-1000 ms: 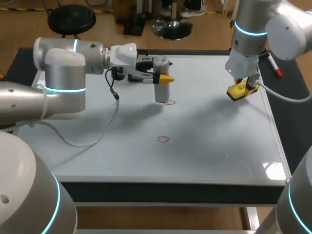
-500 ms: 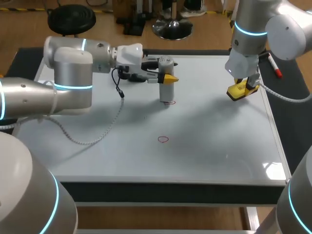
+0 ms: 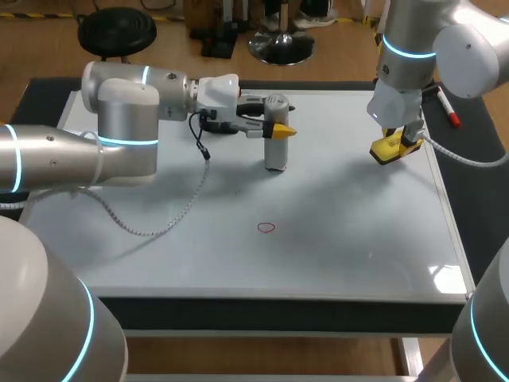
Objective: Pick up the inspection probe, press it on each red-marked spot on the whiteboard one by one, put down the probe, pick up the eraser, and wipe off all the red marks.
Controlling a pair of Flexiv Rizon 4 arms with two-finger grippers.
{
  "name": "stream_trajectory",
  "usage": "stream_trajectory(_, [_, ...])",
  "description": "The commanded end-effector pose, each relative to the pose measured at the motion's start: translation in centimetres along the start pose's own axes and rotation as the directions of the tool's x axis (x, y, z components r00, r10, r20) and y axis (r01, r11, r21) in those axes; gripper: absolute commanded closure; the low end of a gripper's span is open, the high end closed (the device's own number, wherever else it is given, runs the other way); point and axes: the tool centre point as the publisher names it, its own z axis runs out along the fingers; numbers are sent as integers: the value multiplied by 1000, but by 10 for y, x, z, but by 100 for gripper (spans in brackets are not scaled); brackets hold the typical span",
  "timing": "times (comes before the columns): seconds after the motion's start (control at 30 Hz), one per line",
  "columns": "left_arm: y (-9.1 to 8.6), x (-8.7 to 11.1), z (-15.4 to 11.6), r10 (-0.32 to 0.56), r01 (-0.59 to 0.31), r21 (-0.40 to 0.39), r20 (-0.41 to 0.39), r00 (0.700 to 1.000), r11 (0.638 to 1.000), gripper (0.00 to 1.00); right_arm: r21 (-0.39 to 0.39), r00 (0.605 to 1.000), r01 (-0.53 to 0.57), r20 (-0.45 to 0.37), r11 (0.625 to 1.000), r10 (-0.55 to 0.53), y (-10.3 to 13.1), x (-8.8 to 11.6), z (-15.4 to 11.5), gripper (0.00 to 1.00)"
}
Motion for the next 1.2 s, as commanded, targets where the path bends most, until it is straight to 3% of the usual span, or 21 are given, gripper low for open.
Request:
stream_trajectory(0.03, [3, -1, 1, 8, -8, 8, 8, 1000, 1000, 100, 2, 1000, 2, -2, 1000, -2, -1, 0, 0, 100])
stream_trajectory(0.7, [4, -1, 0, 7, -7, -9, 9, 1000, 1000, 100, 2, 1000, 2, -2, 1000, -2, -1, 0, 0, 100])
stream_trajectory(0.93, [-19, -2, -4, 37, -37, -3, -29, 999, 999, 100, 2, 1000, 2, -2, 1000, -2, -1, 0, 0, 100])
stream_trajectory(1.2, [-47, -18, -13, 50, -51, 0, -74, 996, 999, 100, 2, 1000, 2, -2, 1000, -2, -1, 0, 0, 100])
